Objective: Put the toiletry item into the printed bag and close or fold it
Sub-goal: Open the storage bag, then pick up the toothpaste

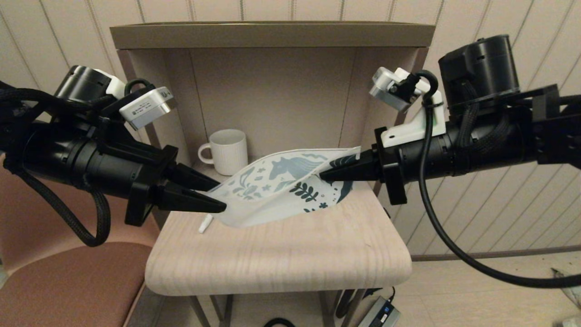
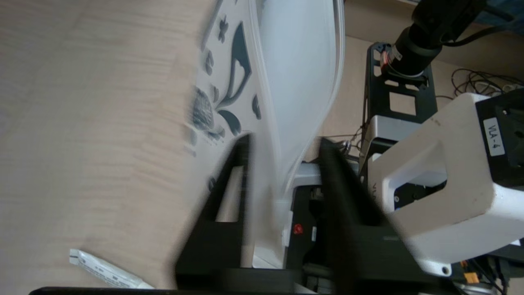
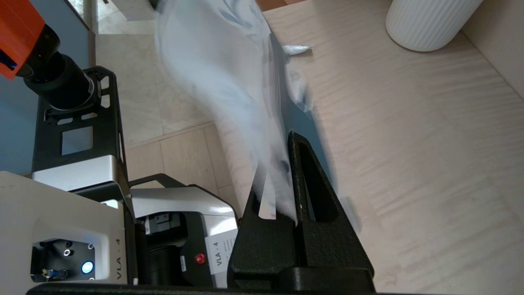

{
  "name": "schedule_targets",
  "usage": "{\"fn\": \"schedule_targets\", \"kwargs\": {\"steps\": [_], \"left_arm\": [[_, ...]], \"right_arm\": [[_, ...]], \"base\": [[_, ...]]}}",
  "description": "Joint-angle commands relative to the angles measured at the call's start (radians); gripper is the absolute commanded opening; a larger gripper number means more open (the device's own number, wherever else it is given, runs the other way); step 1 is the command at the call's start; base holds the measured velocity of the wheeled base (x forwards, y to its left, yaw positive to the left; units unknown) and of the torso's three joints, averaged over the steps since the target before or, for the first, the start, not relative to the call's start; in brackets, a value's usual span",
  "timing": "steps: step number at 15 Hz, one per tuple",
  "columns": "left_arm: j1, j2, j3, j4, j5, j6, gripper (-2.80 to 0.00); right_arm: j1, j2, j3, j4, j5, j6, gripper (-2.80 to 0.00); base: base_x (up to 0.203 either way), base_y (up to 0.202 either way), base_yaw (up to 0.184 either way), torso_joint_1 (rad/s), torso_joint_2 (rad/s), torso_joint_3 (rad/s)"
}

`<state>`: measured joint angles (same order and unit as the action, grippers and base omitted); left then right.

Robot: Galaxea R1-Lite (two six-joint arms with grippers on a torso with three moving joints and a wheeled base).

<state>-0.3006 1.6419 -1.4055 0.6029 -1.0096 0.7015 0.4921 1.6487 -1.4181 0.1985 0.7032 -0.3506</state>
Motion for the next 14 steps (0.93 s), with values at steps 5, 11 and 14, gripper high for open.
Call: {"fn": "schedule_targets", "kwargs": {"steps": [5, 11, 14], "left_arm": [[0.012, -0.008, -0.012, -0.012, -0.006, 0.003, 0.0], [0.205, -0.004, 0.0, -0.049, -0.007, -0.009, 0.0], [0.278, 0.007, 0.073, -0.049, -0.011, -0.011, 0.0]], "right_arm": [[-0.019, -0.004, 0.003, 0.001, 0.004, -0.002, -2.8], [-0.103, -0.058, 0.021, 0.0, 0.011, -0.004, -2.8], [-0.122, -0.093, 0.049, 0.001, 0.012, -0.004, -2.8]], "base": [[0.0, 0.0, 0.0, 0.0, 0.0, 0.0], [0.0, 0.0, 0.0, 0.0, 0.0, 0.0], [0.0, 0.0, 0.0, 0.0, 0.0, 0.0]]}}
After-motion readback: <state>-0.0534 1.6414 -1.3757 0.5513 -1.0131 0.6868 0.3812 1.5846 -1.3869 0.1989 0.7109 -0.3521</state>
